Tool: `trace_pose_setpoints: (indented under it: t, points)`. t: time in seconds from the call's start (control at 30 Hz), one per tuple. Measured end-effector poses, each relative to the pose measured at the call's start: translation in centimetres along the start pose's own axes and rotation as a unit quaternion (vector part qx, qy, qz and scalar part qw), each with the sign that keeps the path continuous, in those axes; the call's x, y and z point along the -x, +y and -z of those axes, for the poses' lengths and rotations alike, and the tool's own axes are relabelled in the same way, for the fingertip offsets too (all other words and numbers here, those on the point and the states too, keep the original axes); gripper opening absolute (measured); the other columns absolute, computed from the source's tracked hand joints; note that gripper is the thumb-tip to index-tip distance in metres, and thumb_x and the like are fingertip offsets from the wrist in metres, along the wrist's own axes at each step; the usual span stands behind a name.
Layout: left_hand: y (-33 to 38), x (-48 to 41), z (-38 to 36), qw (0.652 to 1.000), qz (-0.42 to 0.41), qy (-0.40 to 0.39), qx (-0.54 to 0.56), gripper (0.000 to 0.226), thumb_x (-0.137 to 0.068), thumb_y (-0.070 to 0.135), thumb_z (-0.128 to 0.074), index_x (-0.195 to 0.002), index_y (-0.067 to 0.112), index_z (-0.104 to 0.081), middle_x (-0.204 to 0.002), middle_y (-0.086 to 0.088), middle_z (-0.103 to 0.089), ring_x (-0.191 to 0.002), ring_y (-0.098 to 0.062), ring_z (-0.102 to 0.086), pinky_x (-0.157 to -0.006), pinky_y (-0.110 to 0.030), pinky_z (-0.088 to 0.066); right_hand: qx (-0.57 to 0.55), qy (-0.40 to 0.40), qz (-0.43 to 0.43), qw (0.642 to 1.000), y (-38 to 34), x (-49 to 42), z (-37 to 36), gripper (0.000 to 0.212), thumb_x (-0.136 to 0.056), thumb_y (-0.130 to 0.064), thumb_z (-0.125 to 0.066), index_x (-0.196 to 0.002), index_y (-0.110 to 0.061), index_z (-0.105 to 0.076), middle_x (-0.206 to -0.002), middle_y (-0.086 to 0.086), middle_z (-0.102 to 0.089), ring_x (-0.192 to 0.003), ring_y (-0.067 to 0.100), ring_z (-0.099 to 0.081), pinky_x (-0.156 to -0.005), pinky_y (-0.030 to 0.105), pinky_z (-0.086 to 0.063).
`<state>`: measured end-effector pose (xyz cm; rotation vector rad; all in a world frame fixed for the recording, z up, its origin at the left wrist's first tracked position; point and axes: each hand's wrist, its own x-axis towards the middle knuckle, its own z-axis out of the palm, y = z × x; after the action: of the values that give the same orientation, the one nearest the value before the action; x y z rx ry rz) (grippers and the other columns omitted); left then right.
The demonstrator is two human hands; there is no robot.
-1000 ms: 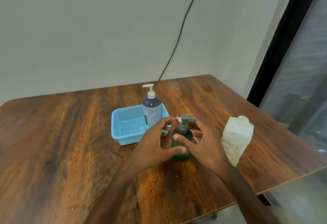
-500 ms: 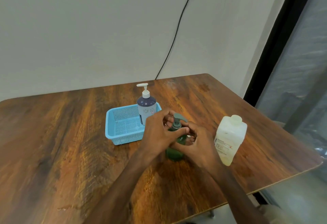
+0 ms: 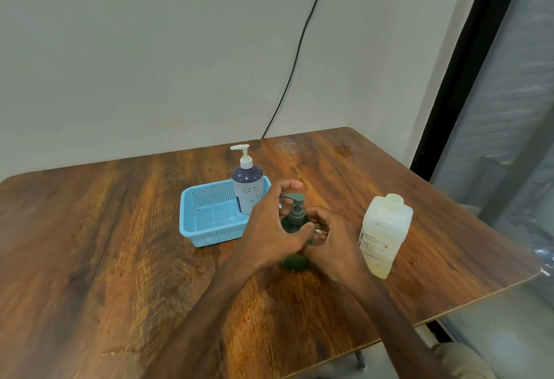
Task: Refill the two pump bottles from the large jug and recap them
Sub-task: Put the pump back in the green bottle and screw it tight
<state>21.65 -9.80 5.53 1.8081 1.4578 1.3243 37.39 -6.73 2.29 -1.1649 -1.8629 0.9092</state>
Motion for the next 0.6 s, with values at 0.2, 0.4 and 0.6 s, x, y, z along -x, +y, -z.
trace_pose_setpoints:
  t: [0.2,0.4,0.6]
  points:
    - [-0.4,-0.3,0.5,0.997,0.018,0.072,0.005,0.069,-0.073,0.03,-0.094,-0.128,0.037,-0.053,-0.124,0.021,-0.061,-0.099,-0.001,-0.065,-0.081,-0.016,-0.056,0.011,0.019,0.029,0.999,0.0,0.1,-0.2,0.063,-0.067,-0.047,-0.089,-0.122,-0.031,-0.065,-0.113,-0.018,-0.069,-0.103,-0.003,-0.064,-0.086,0.025,-0.058]
    - [-0.6,-0.1,0.7,0.998,0.001,0.052,0.022,0.07,-0.075,0.012,-0.089,-0.133,0.026,-0.053,-0.123,0.016,-0.061,-0.101,-0.003,-0.065,-0.08,-0.014,-0.054,0.005,0.011,0.022,1.0,0.0,0.1,-0.3,0.063,-0.069,-0.043,-0.089,-0.125,-0.031,-0.064,-0.117,-0.02,-0.067,-0.104,-0.01,-0.06,-0.085,0.014,-0.054]
    - [-0.6,-0.2,-0.3,0.998,0.008,0.06,0.01,0.08,-0.072,0.026,-0.095,-0.137,0.031,-0.048,-0.13,0.016,-0.056,-0.106,-0.005,-0.064,-0.081,-0.011,-0.053,0.005,0.009,0.012,1.0,0.1,0.1,-0.3,0.063,-0.07,-0.045,-0.088,-0.125,-0.03,-0.064,-0.12,-0.017,-0.067,-0.106,0.0,-0.063,-0.088,0.025,-0.058]
